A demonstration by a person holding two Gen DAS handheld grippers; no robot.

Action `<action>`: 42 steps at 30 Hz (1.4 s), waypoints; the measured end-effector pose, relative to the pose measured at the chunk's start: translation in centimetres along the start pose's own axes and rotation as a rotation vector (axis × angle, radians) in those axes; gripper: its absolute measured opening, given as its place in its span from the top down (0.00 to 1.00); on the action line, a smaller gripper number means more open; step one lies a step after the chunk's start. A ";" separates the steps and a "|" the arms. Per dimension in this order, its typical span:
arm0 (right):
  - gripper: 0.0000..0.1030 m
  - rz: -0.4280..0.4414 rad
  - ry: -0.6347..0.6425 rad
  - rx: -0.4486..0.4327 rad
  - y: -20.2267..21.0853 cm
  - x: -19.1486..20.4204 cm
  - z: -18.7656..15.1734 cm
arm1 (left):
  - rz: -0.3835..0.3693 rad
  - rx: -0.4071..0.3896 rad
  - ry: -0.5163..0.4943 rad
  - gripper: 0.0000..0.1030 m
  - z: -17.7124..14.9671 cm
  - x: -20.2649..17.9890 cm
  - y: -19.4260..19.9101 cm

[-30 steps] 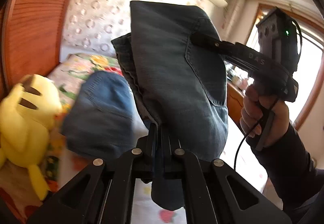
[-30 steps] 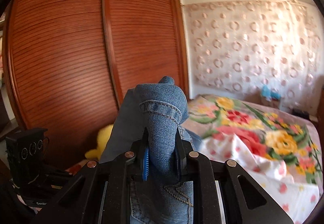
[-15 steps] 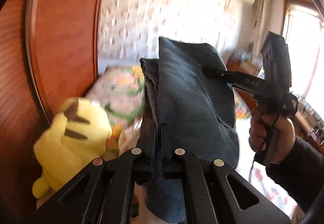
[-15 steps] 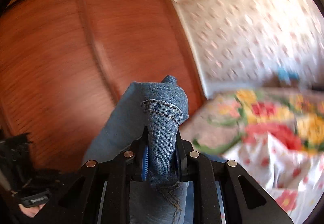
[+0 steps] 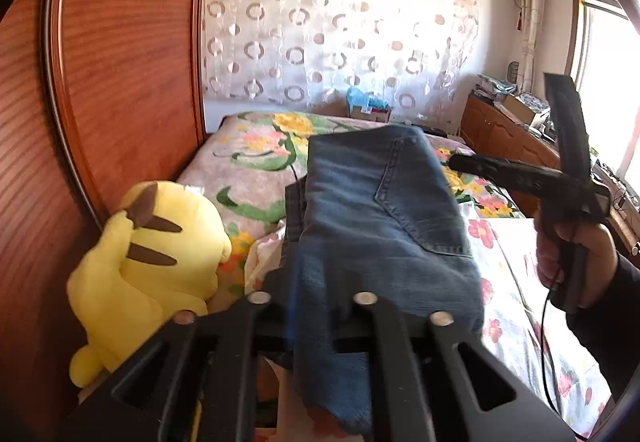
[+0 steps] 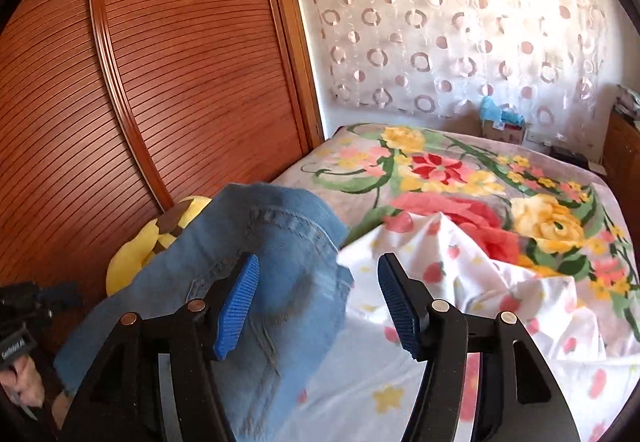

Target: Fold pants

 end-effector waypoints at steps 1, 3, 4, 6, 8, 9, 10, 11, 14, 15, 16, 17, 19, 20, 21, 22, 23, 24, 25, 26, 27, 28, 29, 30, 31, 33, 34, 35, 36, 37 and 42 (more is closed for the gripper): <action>0.38 0.000 0.005 0.003 0.9 0.9 -1.0 | 0.006 -0.016 -0.010 0.81 -0.1 -0.6 0.9; 0.38 -0.020 0.018 -0.013 3.6 2.2 -2.8 | 0.010 -0.035 -0.022 0.75 -0.2 -1.3 1.8; 0.38 -0.027 0.021 -0.022 4.8 2.2 -3.7 | 0.006 -0.047 -0.030 0.74 -0.4 -2.0 2.4; 0.38 -0.032 0.018 -0.035 7.8 2.5 -5.6 | 0.004 -0.066 -0.043 0.72 -0.6 -3.1 3.4; 0.38 -0.043 0.010 -0.053 10.4 2.4 -7.4 | -0.002 -0.087 -0.058 0.63 -0.8 -4.5 4.3; 0.38 -0.051 0.005 -0.062 11.8 2.5 -8.4 | -0.013 -0.101 -0.067 0.58 -0.9 -5.4 5.0; 0.38 -0.058 0.001 -0.068 13.1 2.5 -9.3 | -0.019 -0.109 -0.072 0.58 -1.1 -5.9 5.3; 0.38 -0.067 -0.002 -0.074 14.5 2.5 -10.3 | -0.025 -0.115 -0.080 0.58 -1.2 -6.6 5.7; 0.38 -0.091 -0.011 -0.094 17.9 2.5 -13.1 | -0.045 -0.124 -0.106 0.53 -1.7 -8.6 6.6; 0.38 -0.100 -0.017 -0.101 19.1 2.5 -13.8 | -0.049 -0.126 -0.114 0.50 -1.8 -9.2 6.8; 0.38 -0.108 -0.022 -0.110 20.2 2.4 -14.5 | -0.050 -0.130 -0.127 0.48 -2.0 -10.0 7.1; 0.38 -0.116 -0.028 -0.120 21.3 2.4 -15.3 | -0.051 -0.133 -0.136 0.42 -2.2 -10.6 7.3; 0.38 -0.133 -0.036 -0.139 22.5 2.5 -16.5 | -0.061 -0.141 -0.151 0.30 -2.5 -11.8 7.7; 0.38 -0.141 -0.040 -0.145 23.4 2.5 -17.3 | -0.073 -0.143 -0.156 0.21 -2.8 -12.5 8.0; 0.38 -0.147 -0.044 -0.153 24.5 2.7 -18.3 | -0.082 -0.144 -0.158 0.16 -2.9 -13.0 8.1; 0.38 -0.155 -0.050 -0.161 25.3 2.7 -19.0 | -0.086 -0.144 -0.160 0.14 -3.1 -13.5 8.3; 0.38 -0.164 -0.060 -0.169 26.2 2.8 -19.7 | -0.088 -0.143 -0.162 0.12 -3.3 -14.1 8.5; 0.38 -0.172 -0.067 -0.175 26.8 2.9 -20.4 | -0.086 -0.143 -0.165 0.07 -3.5 -14.6 8.7; 0.38 -0.181 -0.073 -0.184 27.3 3.2 -21.2 | -0.081 -0.145 -0.170 0.05 -3.7 -15.2 8.9; 0.38 -0.194 -0.082 -0.195 28.3 3.3 -22.0 | -0.082 -0.147 -0.172 0.04 -3.9 -15.6 9.0; 0.37 -0.205 -0.087 -0.202 28.4 3.4 -22.4 | -0.087 -0.148 -0.175 0.04 -4.1 -16.1 9.2; 0.32 -0.217 -0.091 -0.209 28.8 3.7 -23.0 | -0.095 -0.151 -0.178 0.04 -4.4 -16.6 9.4; 0.27 -0.231 -0.097 -0.217 29.5 3.8 -23.7 | -0.100 -0.156 -0.177 0.04 -4.6 -17.0 9.7; 0.26 -0.245 -0.102 -0.223 30.0 4.0 -24.2 | -0.100 -0.160 -0.175 0.04 -4.9 -17.4 9.9; 0.25 -0.261 -0.109 -0.230 30.7 4.1 -24.9 | -0.100 -0.168 -0.173 0.04 -5.2 -17.9 10.2; 0.24 -0.281 -0.119 -0.240 31.4 4.8 -26.2 | -0.097 -0.171 -0.171 0.04 -5.6 -18.6 10.6; 0.24 -0.292 -0.126 -0.243 31.8 5.2 -26.7 | -0.090 -0.171 -0.168 0.04 -6.0 -19.1 10.8; 0.24 -0.299 -0.130 -0.248 32.1 5.4 -27.2 | -0.087 -0.171 -0.166 0.04 -6.1 -19.3 10.9; 0.24 -0.305 -0.132 -0.253 32.6 5.8 -27.7 | -0.085 -0.170 -0.165 0.04 -6.2 -19.5 11.0; 0.24 -0.315 -0.134 -0.258 33.0 6.1 -28.2 | -0.080 -0.168 -0.168 0.04 -6.4 -19.8 11.1; 0.24 -0.333 -0.147 -0.270 33.7 7.8 -29.2 | -0.075 -0.165 -0.180 0.04 -7.1 -20.8 11.4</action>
Point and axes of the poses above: each gripper's, at about its wrist camera, not at the fingertips, and y roughly against the way its jaws point, x to its left, z to its top, the point moved 4 cm from there along -y, roughly the way its jaws point, and after that the axes turned 12 degrees about x, right-handed, at the moved point
